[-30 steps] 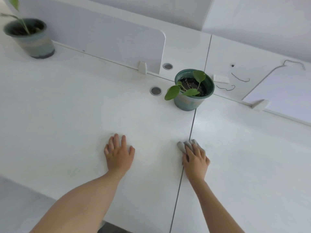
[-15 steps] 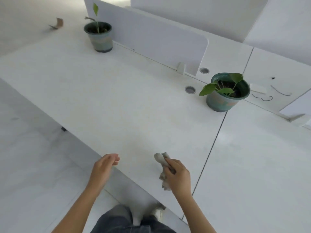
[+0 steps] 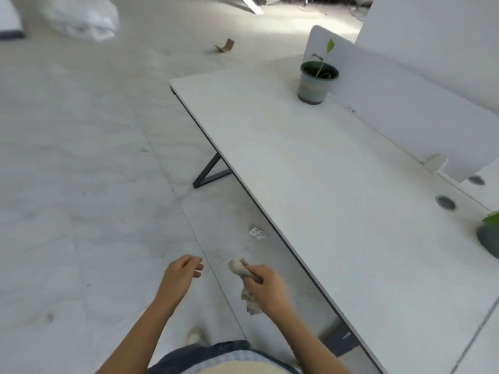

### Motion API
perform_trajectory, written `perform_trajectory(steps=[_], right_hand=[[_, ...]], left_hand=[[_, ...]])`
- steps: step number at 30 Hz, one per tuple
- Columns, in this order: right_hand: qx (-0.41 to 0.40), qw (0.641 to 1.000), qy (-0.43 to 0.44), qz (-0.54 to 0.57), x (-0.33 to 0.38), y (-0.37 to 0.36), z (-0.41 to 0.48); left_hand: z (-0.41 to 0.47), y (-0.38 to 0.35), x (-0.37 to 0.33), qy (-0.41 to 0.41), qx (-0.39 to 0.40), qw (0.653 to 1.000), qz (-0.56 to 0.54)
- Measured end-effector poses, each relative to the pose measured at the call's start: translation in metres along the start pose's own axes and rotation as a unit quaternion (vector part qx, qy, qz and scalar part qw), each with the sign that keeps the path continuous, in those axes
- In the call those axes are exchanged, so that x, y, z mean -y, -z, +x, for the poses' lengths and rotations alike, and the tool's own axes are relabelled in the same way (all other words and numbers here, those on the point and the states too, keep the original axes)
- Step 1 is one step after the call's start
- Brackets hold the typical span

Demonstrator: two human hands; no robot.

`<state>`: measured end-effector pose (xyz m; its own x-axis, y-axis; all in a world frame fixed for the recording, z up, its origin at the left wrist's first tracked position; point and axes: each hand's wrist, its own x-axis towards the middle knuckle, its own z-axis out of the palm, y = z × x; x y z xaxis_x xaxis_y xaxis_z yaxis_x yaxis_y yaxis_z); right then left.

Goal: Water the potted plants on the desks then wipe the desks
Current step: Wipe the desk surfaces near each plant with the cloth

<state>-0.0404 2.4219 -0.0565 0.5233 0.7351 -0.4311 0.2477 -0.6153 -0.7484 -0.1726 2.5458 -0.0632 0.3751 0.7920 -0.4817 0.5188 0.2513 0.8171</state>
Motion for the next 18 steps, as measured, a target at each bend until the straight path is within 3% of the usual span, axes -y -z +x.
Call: perform_trajectory(steps=[7, 13, 18], right_hand=[[0.041, 0.999, -0.007, -0.018, 0.061, -0.061, 0.043], [0.061, 0.996, -0.001, -0.071, 0.085, -0.080, 0.082], [0.054, 0.994, 0.004, -0.094, 0.100, -0.068, 0.148]], left_hand=[[0.034, 0.078, 0.016, 0.026, -0.030, 0.999, -0.034], [0.064, 0.088, 0.033, 0.094, 0.014, 0.995, -0.030], [0.128, 0.102, 0.017, 0.116, -0.016, 0.993, -0.029]])
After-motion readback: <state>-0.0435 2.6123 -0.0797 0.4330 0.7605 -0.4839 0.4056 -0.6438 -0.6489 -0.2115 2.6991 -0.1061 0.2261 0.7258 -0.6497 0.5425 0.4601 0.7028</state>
